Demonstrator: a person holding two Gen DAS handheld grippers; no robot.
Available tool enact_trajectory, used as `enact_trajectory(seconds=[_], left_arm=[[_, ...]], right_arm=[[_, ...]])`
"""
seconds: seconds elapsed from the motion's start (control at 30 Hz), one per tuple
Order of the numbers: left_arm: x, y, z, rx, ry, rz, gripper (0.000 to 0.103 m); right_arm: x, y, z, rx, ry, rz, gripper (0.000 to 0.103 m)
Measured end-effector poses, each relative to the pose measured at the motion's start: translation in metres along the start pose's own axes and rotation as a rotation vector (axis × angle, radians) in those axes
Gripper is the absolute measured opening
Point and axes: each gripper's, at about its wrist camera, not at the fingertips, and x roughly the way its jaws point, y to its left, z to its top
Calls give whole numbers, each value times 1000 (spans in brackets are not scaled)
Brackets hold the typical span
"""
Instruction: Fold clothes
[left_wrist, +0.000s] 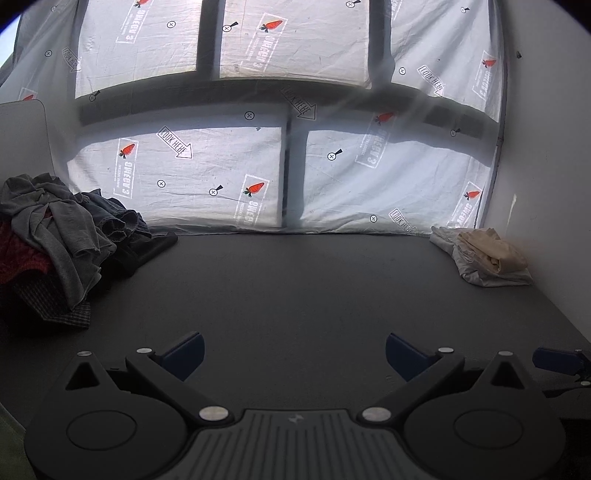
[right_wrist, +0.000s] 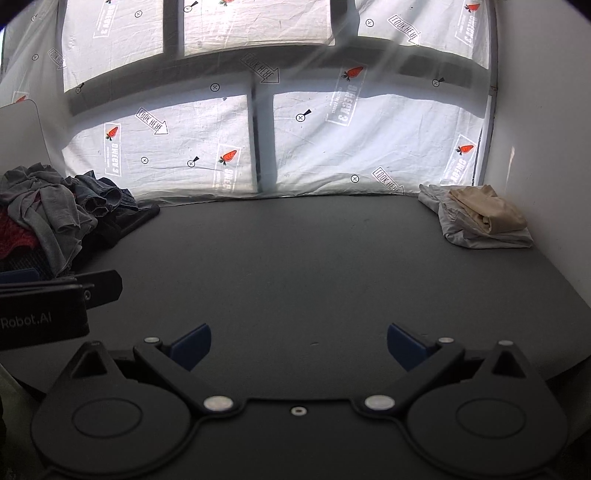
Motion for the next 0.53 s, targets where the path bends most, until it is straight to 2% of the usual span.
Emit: enact_trajectory(seconds=[0.53], left_arm=[[-4, 4, -12, 0, 9, 0, 103]], right_arm=[[-8, 3, -10, 16, 6, -23, 103]])
